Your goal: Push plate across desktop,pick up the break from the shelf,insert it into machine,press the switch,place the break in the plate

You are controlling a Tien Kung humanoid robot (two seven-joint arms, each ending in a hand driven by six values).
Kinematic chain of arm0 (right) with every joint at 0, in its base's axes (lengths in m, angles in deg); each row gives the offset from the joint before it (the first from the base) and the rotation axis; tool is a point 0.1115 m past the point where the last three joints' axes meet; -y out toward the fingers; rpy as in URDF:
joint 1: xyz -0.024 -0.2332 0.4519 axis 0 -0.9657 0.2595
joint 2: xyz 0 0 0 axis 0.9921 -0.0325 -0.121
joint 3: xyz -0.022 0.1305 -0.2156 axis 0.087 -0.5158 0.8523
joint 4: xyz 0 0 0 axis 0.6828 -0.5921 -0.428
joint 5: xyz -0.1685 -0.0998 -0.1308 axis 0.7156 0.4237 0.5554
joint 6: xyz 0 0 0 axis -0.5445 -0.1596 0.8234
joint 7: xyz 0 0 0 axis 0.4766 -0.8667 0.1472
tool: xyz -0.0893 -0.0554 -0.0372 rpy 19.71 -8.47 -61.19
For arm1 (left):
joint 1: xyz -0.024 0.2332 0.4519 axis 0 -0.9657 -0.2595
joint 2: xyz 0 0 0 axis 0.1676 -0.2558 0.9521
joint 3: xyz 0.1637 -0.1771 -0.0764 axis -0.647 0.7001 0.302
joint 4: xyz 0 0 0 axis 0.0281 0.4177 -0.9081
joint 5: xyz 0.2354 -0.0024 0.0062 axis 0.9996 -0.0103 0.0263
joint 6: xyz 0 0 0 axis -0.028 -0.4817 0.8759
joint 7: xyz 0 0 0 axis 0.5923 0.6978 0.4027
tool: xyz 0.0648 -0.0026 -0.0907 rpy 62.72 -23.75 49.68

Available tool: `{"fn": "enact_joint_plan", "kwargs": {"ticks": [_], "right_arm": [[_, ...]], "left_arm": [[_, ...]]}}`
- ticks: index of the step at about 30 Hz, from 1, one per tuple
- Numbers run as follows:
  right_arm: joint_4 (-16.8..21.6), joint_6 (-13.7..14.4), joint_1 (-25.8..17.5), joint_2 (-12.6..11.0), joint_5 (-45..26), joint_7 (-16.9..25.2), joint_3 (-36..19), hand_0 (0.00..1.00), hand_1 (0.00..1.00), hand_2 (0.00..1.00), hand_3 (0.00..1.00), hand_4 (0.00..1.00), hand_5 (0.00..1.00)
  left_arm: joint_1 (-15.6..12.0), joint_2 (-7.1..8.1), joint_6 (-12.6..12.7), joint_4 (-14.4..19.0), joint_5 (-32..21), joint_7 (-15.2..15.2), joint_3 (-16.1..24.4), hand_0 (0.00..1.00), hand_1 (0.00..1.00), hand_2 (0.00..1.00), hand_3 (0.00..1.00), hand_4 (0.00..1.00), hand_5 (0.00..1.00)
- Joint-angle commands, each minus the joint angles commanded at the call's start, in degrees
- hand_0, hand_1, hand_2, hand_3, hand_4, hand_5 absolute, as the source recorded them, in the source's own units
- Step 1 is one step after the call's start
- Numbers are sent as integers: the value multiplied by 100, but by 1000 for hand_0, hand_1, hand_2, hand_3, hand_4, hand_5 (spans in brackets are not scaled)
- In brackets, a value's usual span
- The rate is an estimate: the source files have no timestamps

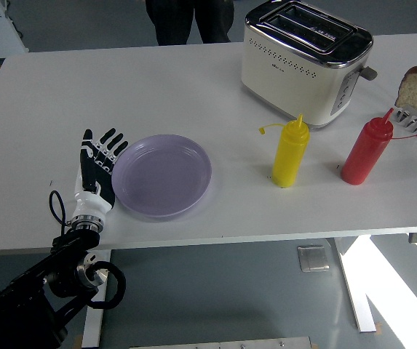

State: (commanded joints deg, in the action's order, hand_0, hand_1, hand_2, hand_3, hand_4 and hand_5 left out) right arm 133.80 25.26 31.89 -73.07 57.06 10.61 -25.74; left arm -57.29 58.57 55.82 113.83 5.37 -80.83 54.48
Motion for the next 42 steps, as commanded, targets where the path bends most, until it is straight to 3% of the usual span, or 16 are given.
{"fn": "enact_joint_plan", "kwargs": {"ticks": [18,32,42], "right_arm": [[1091,-95,9,-103,162,-309,-402,497,494,489,481,255,2],[1772,60,247,-263,133,-359,-486,487,493,489,478,229,2],[2295,-11,558,-408,-388,-561,-238,468,490,484,457,195,2]], "left_arm": [[108,-15,-39,56,-58,119,-246,827,779,745,725,676,998],[202,-40,-59,67,-81,197,-366,826,778,745,725,671,998],[133,0,167,180,178,112,-191,820,771,743,724,663,998]]}}
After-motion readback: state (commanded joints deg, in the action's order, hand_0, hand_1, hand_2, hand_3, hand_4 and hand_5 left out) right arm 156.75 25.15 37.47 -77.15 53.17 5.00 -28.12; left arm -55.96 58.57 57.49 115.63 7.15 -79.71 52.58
